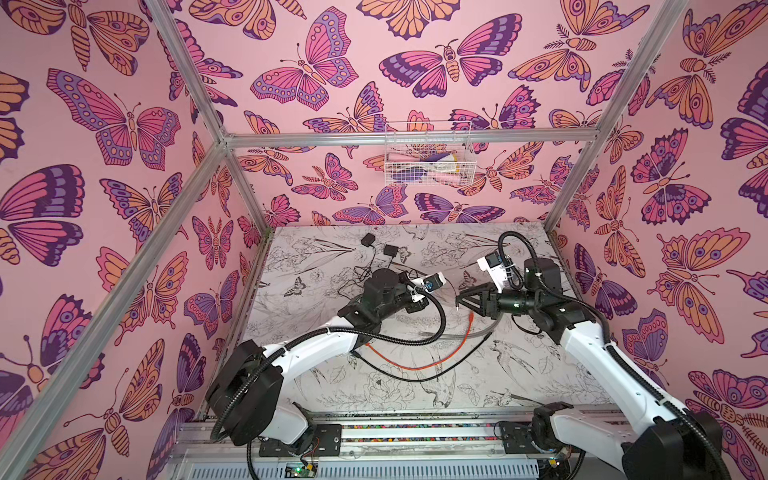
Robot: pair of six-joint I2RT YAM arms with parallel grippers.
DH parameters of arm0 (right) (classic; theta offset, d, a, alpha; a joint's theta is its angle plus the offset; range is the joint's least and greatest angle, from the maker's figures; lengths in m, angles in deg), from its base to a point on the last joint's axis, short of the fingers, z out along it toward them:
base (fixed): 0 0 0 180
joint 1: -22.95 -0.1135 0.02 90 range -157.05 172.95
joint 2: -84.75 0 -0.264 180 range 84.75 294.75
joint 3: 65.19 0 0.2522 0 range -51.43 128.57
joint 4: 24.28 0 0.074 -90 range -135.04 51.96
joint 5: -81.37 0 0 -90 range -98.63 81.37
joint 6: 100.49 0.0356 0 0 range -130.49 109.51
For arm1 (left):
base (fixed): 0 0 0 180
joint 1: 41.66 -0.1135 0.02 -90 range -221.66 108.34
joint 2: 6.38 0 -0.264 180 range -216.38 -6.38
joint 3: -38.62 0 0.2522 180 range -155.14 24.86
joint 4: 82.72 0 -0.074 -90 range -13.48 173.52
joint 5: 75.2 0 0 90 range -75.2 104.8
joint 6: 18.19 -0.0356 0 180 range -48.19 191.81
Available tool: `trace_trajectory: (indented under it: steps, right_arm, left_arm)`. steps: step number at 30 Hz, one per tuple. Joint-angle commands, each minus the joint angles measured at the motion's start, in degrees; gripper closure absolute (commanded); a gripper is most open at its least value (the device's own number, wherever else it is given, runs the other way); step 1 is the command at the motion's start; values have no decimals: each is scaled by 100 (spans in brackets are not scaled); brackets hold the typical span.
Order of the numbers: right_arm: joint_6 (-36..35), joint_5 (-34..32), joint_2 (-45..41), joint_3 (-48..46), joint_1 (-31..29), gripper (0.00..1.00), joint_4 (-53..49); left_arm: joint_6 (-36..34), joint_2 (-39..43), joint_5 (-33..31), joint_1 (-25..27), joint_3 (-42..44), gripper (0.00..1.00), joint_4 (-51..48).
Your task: Insert the plug into the switch port
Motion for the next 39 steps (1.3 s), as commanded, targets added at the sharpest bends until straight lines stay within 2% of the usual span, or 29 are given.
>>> trace_trajectory:
  steps: [1, 6, 26, 34, 39]
  right_arm:
    - [-208, 14, 34, 235, -125, 66, -107]
    - [-207, 10, 92, 262, -186, 70, -130]
    - [-243, -127, 293, 385, -301, 71, -239]
    - [-207, -119, 317, 394, -329, 86, -238]
    - [-209, -136, 305, 395, -339, 100, -248]
  left_arm:
    - [18, 176, 80, -16, 117, 100, 212]
    - [27, 208, 78, -16, 153, 100, 212]
    - [27, 256, 70, 11, 179, 100, 249]
    - [32, 249, 78, 19, 187, 100, 267]
    - [53, 234, 16, 20, 196, 100, 275]
